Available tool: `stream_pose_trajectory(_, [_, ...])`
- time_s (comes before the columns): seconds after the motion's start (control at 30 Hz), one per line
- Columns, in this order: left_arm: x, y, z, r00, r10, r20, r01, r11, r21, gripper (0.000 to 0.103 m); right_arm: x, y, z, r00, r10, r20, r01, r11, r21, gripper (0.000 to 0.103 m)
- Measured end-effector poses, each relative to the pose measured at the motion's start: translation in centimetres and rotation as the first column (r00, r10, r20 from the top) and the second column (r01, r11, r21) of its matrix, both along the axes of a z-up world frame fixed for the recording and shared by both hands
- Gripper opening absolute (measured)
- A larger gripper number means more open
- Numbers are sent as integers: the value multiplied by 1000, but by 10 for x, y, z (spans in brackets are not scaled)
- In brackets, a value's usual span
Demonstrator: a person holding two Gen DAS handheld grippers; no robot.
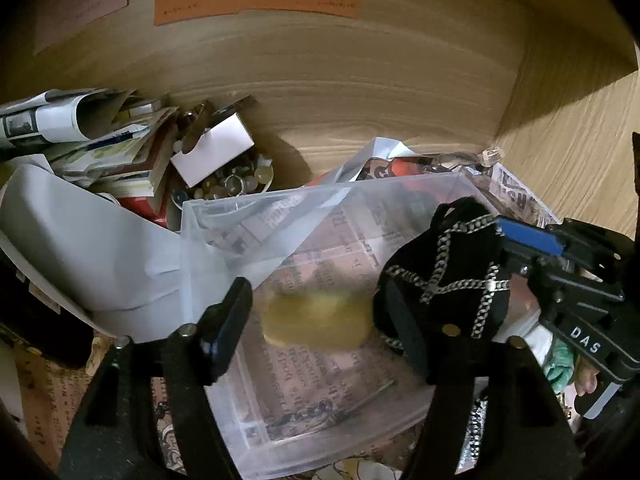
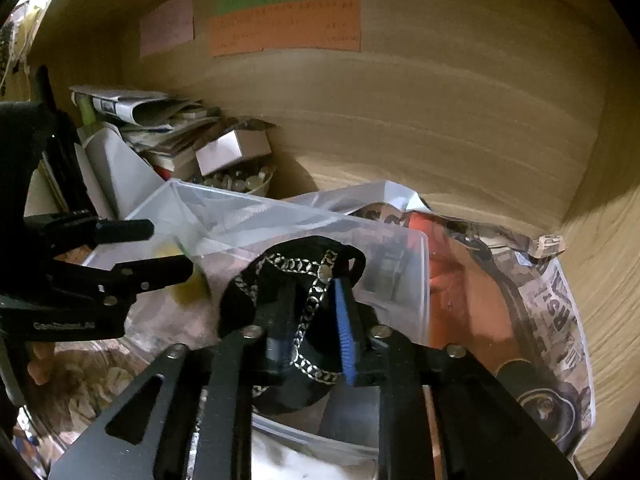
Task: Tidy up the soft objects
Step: 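Carry the sponge and pouch over the clear box while both tools open to drop them, then grasp the floral scrunchie with the left tool while the right tool grasps the beaded bracelet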
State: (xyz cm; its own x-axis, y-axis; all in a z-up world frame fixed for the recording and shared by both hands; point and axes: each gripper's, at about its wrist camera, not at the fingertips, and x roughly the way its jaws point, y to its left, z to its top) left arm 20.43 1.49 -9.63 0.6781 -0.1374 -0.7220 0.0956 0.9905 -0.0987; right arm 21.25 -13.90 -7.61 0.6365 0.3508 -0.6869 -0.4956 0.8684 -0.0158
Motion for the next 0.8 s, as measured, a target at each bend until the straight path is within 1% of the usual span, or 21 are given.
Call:
stream_pose_trajectory(0.03, [-2, 0, 2, 1000, 0, 3, 0, 1000, -2, 74, 0, 0, 0, 1000, -2, -3, 2, 1000, -6, 32])
stream_pose_trajectory(0.1, [-4, 1, 5, 1000, 4, 10, -4, 1000, -7, 74, -2, -1, 2, 1000, -8, 13, 8, 1000, -4, 49])
stream_pose_trajectory(0.17, [-7, 4, 10, 1000, 8, 21, -8, 1000, -15, 75, -5, -1, 7, 999, -16, 38, 16, 1000, -1, 56])
stream_pose_trajectory(0.2, [-11, 6, 14, 999, 14, 32, -13, 1000, -20, 78, -9, -3, 11, 998, -19, 53, 18, 1000, 5, 58])
stream_pose_trajectory(0.23, [-14, 7, 18, 999, 18, 47, -17, 1000, -25, 80, -12, -4, 15, 998, -20, 67, 19, 1000, 11, 59])
stream_pose_trajectory(0.3, [-21, 9, 25, 997, 24, 76, -22, 999, -29, 89, -20, -5, 23, 996, -16, 92, 14, 1000, 26, 62])
stream_pose_trajectory(0.4, [-39, 12, 39, 991, 26, 132, -23, 999, -25, 95, -37, -7, 35, 990, -15, 138, 9, 999, 44, 63])
stream_pose_trajectory(0.53, [-59, 15, 49, 986, 20, 166, -17, 1000, -20, 100, -60, -11, 46, 985, -7, 171, -7, 997, 78, 65])
stream_pose_trajectory(0.67, [-80, 16, 47, 986, 17, 163, -15, 1000, -13, 101, -78, -13, 46, 985, 5, 174, -22, 995, 92, 67])
stream_pose_trajectory(0.8, [-100, 13, 37, 990, 2, 142, -2, 1000, 1, 101, -95, -13, 37, 988, 28, 150, -42, 995, 90, 67])
